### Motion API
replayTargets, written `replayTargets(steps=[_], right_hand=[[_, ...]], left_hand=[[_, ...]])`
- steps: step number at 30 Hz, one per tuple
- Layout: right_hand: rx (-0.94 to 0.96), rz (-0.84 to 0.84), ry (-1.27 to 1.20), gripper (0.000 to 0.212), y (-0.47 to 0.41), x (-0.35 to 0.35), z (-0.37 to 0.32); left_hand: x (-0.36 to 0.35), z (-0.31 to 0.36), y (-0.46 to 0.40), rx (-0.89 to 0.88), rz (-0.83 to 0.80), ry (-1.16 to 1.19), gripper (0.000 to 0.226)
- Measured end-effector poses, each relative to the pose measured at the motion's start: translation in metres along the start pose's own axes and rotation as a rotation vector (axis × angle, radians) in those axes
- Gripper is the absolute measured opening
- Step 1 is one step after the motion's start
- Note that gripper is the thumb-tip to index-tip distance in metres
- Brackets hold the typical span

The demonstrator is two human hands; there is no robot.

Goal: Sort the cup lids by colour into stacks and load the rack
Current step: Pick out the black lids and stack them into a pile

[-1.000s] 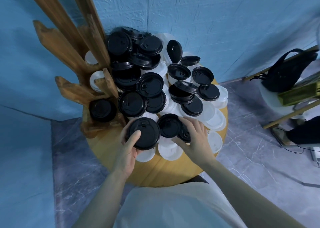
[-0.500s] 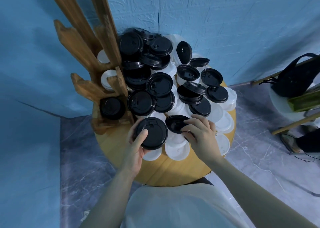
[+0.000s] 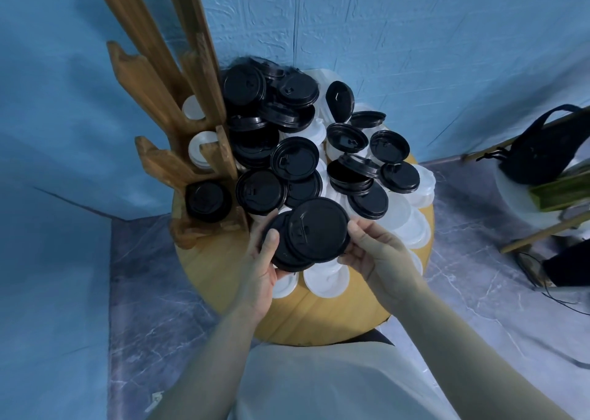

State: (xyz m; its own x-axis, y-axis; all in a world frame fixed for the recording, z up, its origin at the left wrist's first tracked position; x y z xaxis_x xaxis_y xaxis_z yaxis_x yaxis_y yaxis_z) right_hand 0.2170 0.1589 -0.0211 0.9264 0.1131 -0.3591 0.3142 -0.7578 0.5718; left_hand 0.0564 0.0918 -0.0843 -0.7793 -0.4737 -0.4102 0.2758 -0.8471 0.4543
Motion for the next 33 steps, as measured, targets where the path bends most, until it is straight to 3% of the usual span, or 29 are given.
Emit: replayTargets(steps=[3,10,17,23,27,30,33], right_hand=[[0.012,0.037,0.050,0.010,0.000,0.001,-0.001],[0.095,0.148,0.399,0.011,0.001,0.004,-0.003],[-0.054,-0.028,0.306,0.013,0.006,-0.001,0.007],[-0.165,-0.169,0.480,0.019,0.014,-0.004,0.015],[-0.120,-0.033,0.569,0.012,0.011,0.007,0.010],[-0.011,0.139,0.540,0.008,0.009,0.014,-0.001],[0.124,0.249,0.544,0.017,0.013,0.011,-0.005]], left_hand=[[-0.002,-0.002,0.000,0.013,-0.002,-0.006,0.090],[-0.010,-0.002,0.004,0.018,-0.063,-0.024,0.088],[-0.009,0.001,0.004,0.032,-0.061,-0.036,0.091],[-0.007,0.002,0.006,0.044,-0.063,0.010,0.097],[-0.008,-0.003,0.007,0.079,-0.115,0.017,0.090],[-0.009,-0.008,0.006,0.099,-0.123,0.056,0.067],[-0.013,-0.012,0.007,0.111,-0.115,0.100,0.062]])
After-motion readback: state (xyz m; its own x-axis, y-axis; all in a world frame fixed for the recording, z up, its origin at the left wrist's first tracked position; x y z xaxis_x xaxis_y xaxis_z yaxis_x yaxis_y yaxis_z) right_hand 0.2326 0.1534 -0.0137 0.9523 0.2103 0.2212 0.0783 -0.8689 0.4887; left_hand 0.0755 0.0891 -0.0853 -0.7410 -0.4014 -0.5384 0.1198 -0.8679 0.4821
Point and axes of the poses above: each hand's wrist, its own y-axis away from the middle knuckle, its own x-axis out of the back of the hand, z = x × y, the point moved 7 cm from there along -y, towards the middle knuckle, and after that the axes turned 1 degree about z, right-handed, at the moved point
